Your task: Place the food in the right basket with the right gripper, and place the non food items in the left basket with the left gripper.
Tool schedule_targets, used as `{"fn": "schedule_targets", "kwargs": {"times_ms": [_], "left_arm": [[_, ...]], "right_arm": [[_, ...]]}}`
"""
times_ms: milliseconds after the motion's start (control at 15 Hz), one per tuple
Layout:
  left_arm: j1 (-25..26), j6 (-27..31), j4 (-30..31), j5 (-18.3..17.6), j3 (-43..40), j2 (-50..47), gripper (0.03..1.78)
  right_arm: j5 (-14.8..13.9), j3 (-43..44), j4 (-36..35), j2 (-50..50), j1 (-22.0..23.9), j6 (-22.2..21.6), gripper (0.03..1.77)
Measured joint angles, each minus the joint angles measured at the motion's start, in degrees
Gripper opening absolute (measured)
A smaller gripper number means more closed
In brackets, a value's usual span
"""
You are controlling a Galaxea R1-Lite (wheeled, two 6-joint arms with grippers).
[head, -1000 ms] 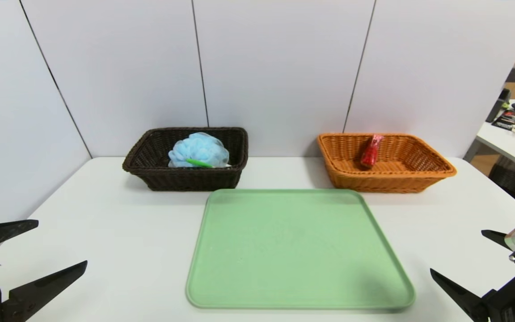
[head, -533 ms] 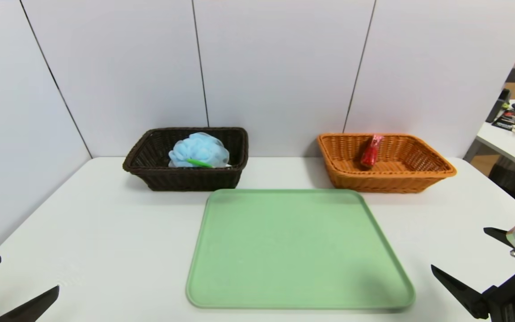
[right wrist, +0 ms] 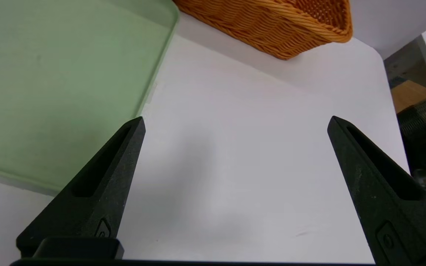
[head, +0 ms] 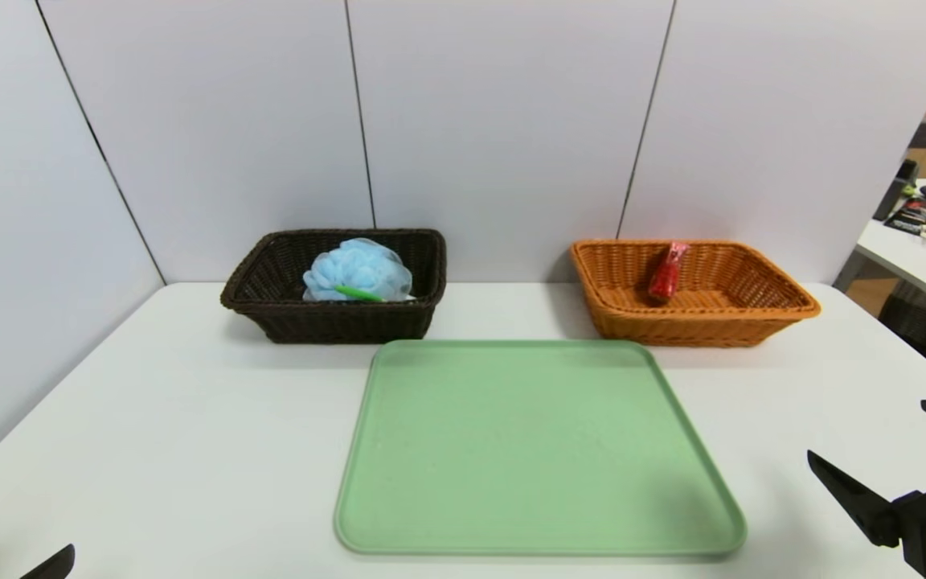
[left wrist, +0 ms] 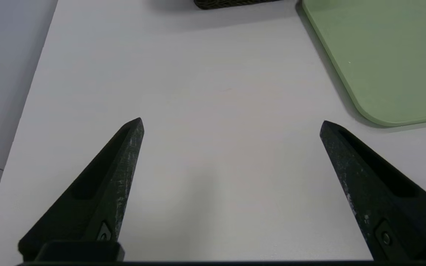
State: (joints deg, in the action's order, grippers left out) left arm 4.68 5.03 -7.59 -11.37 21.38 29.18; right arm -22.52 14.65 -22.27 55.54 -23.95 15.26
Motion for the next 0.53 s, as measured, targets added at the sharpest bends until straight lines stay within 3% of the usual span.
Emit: {"fn": "schedule_targets", "kwargs": {"times_ms": [533], "left_arm": [[1.8,-1.1,-2.5,0.1,-1.0,-5.9,1.69]], "right_arm": [[-1.5,0.8,1.2,-8.2,6.1,-1.0,1.70]]}}
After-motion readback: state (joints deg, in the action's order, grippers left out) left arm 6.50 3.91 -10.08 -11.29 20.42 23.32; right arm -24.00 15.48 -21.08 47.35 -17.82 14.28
